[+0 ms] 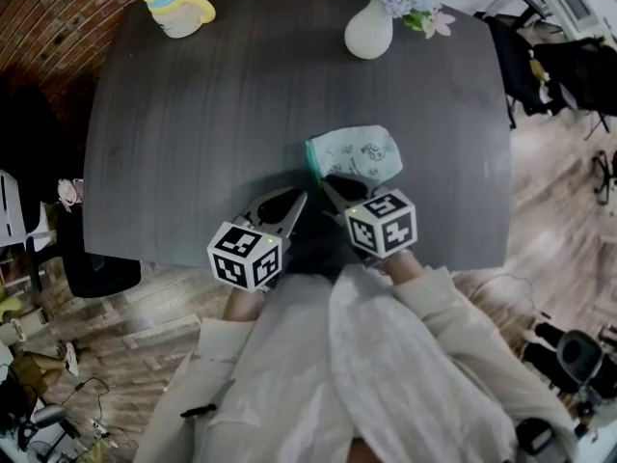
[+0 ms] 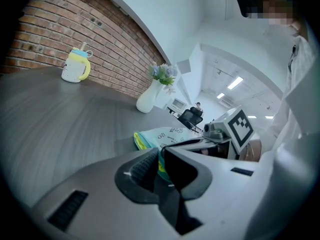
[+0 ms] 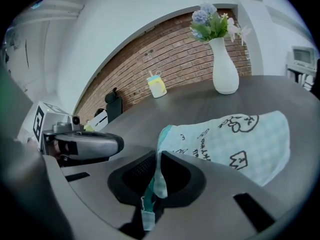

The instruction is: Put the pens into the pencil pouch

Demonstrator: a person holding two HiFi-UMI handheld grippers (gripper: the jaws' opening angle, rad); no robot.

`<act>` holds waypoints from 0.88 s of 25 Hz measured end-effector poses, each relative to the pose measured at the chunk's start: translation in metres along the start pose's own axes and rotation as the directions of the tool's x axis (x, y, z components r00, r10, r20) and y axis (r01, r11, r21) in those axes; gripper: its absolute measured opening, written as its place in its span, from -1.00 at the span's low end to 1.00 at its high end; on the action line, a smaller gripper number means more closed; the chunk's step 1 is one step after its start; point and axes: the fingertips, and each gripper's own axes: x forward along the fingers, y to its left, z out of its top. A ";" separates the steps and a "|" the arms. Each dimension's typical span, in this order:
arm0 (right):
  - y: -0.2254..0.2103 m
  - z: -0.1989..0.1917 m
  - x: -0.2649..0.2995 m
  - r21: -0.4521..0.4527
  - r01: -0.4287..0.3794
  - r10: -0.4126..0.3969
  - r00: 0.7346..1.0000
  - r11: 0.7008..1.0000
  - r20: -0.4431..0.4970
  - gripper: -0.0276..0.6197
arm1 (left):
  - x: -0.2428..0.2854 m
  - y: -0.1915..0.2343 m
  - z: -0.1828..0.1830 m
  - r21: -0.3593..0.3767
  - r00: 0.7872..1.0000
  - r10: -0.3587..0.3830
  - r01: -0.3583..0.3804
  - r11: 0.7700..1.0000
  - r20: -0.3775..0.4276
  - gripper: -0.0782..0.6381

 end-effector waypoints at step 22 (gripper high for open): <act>0.049 0.051 -0.067 -0.032 -0.257 0.259 0.952 0.966 0.162 -0.86 | -0.003 -0.043 0.051 0.116 0.994 -0.080 0.071 0.991 0.071 -0.71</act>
